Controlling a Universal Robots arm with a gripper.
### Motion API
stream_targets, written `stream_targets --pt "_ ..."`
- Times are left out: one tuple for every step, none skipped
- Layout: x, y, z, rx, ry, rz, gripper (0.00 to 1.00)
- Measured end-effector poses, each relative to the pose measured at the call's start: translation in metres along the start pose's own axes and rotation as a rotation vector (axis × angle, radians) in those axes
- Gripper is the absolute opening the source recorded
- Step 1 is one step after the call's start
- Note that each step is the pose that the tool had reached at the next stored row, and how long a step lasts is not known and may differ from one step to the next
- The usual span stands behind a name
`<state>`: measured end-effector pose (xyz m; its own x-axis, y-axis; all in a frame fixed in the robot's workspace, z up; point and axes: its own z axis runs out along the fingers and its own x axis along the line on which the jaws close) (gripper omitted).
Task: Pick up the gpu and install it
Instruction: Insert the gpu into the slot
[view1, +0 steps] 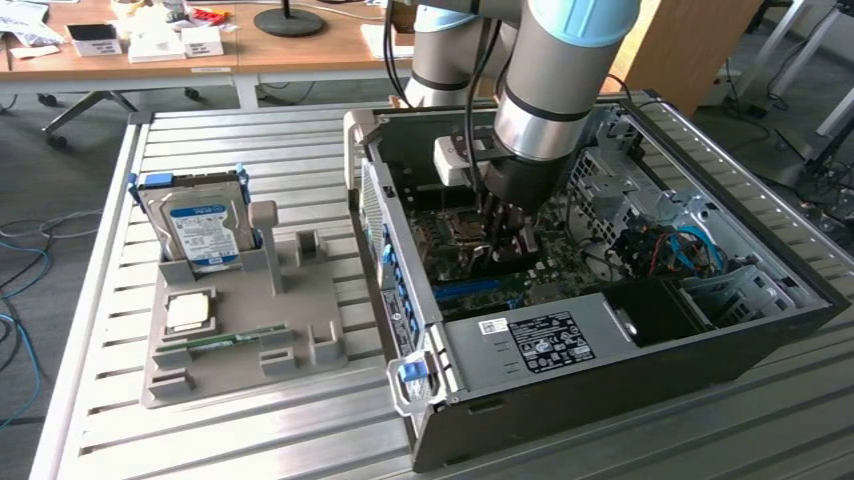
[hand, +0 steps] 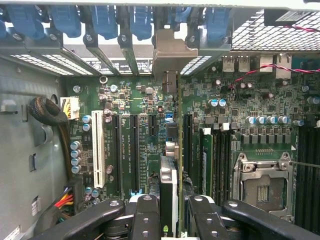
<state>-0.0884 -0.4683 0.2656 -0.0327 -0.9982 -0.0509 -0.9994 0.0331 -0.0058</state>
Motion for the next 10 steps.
stream_targets --pt "0.0000 0.0000 0.0000 0.0000 0.0000 0.000 0.27" --pt "0.0000 0.0000 0.0000 0.0000 0.0000 0.000 0.27" --pt "0.0000 0.0000 0.0001 0.0000 -0.0001 0.000 0.27" --pt "0.0000 0.0000 0.0002 0.0000 -0.0001 0.000 0.27" --pt "0.0000 0.0000 0.0007 0.0002 -0.0004 0.000 0.27" --pt "0.0000 0.0000 0.0011 0.0001 -0.0004 0.000 0.27" --pt "0.0000 0.0000 0.0012 0.0000 0.0000 0.000 0.27" --pt "0.0000 0.0000 0.0014 0.0000 0.0009 0.000 0.27" --pt "0.0001 0.0000 0.0014 0.0000 0.0014 0.000 0.27" --pt "0.0001 0.0000 0.0014 0.0000 0.0015 0.000 0.27"
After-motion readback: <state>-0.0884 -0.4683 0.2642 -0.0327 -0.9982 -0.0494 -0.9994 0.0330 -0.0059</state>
